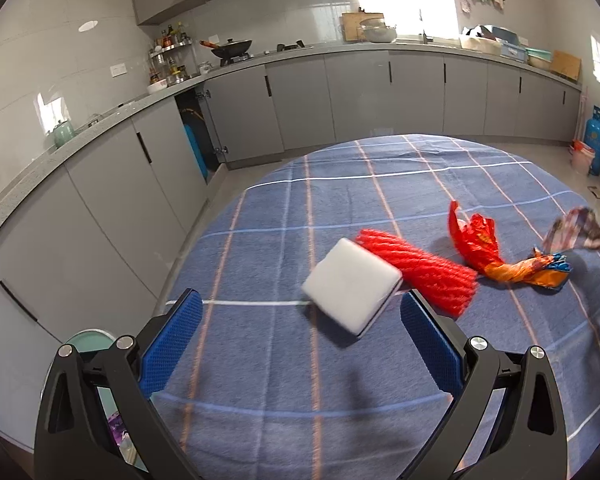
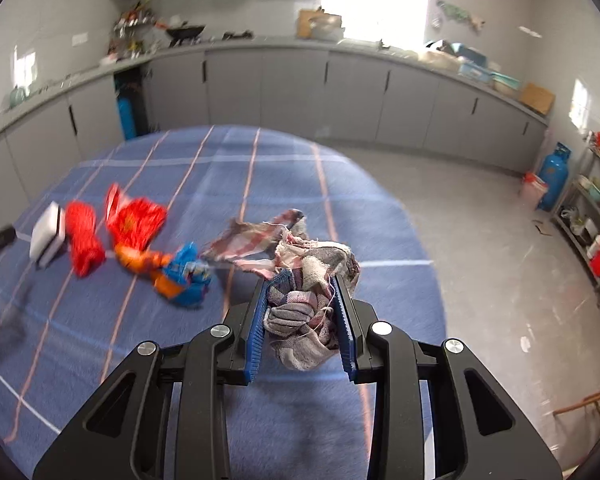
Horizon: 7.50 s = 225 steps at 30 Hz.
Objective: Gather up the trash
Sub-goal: 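Grasp the plaid rag with the right tool while the left tool reaches the white sponge, then close the left tool on the white sponge and lift it, then carry the sponge with the left tool while the right tool carries the rag over the bin, then open both tools to drop the sponge and plaid rag into the bin, then move both tools back over the table toward the red net and red bag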
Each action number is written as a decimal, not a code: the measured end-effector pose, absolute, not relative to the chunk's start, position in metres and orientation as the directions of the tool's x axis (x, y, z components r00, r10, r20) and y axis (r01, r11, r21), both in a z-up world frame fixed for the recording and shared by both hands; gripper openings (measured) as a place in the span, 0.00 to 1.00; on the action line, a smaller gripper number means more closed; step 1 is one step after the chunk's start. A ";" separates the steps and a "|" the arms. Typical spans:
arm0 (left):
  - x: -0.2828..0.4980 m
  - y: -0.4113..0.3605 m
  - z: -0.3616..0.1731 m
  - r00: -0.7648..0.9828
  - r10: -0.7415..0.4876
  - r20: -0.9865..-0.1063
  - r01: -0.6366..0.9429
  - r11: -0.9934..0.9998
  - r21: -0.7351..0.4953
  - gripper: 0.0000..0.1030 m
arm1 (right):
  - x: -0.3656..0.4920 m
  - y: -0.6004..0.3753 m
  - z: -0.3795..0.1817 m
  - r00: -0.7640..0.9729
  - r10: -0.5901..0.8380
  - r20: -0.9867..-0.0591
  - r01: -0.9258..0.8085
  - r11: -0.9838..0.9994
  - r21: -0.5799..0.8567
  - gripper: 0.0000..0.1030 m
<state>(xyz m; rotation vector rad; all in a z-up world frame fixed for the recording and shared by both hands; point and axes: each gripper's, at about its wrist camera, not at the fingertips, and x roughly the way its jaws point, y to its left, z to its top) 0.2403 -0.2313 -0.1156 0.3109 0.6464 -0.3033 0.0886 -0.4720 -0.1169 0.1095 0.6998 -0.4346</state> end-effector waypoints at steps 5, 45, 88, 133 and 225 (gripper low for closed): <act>0.254 -0.251 -0.128 0.737 -0.163 -0.657 0.381 0.902 0.204 0.95 | 0.090 -0.476 -0.108 0.716 -0.353 -0.602 0.433 0.901 -0.012 0.31; 0.225 -0.216 -0.115 0.693 -0.270 -0.668 0.489 0.857 0.162 0.16 | 0.139 -0.367 -0.089 0.824 -0.111 -0.556 0.169 0.984 0.053 0.31; 0.180 -0.038 -0.068 0.844 -0.083 -0.530 0.191 0.970 0.152 0.16 | 0.181 -0.212 -0.064 0.860 0.153 -0.486 -0.170 0.985 0.009 0.31; 0.172 0.065 -0.073 0.844 0.069 -0.532 0.011 0.989 0.145 0.16 | 0.191 -0.087 -0.061 0.810 0.335 -0.482 -0.415 0.907 -0.067 0.31; 0.201 -0.113 -0.091 0.805 -0.124 -0.581 0.272 0.946 0.175 0.80 | 0.156 -0.359 -0.102 0.827 -0.113 -0.551 0.086 0.993 -0.075 0.68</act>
